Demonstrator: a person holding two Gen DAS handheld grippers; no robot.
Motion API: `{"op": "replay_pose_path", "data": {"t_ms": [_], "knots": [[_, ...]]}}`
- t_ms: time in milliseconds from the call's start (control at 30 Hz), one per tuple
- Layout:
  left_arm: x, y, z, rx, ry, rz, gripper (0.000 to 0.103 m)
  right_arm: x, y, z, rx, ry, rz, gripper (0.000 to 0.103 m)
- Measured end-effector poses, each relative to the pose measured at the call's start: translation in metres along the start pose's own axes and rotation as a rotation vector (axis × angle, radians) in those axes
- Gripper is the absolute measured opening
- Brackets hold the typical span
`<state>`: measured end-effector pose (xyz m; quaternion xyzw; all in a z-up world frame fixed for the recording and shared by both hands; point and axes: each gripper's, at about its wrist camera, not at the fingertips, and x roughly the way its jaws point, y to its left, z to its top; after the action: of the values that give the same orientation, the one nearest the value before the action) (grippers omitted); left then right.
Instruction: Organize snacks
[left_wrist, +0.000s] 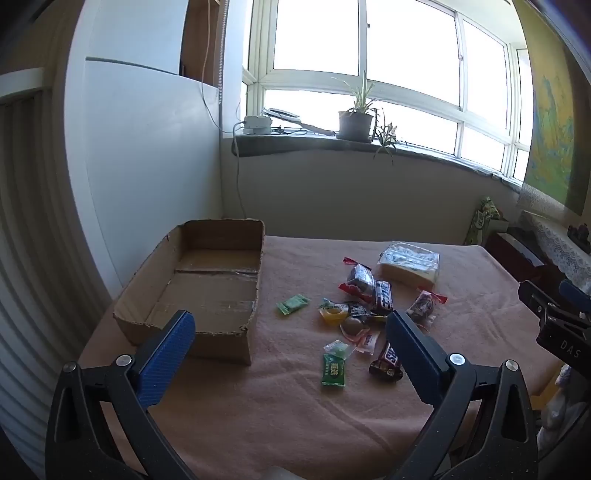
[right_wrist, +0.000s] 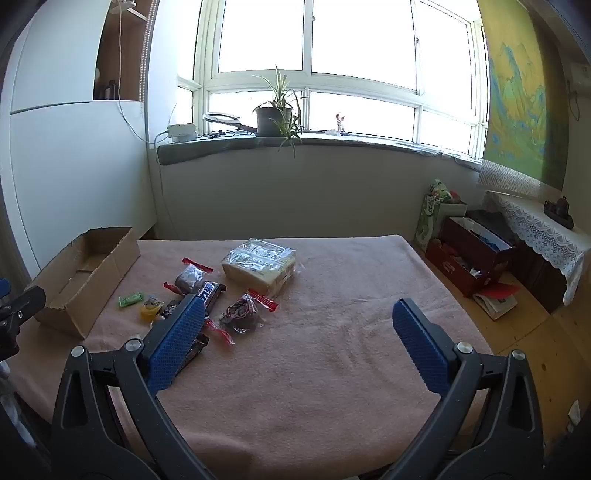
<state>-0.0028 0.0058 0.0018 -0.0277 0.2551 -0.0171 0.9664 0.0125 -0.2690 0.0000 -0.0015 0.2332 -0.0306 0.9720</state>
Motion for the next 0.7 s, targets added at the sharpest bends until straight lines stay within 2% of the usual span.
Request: {"op": "replay_pose_path", "data": {"t_ms": [700], "knots": [[0.0023,-0.0083,-0.0021,0.002,0.015,0.005,0.102,0.0002,0.0001,-0.0001,-0.001,0.003,0.002,0.103]]}}
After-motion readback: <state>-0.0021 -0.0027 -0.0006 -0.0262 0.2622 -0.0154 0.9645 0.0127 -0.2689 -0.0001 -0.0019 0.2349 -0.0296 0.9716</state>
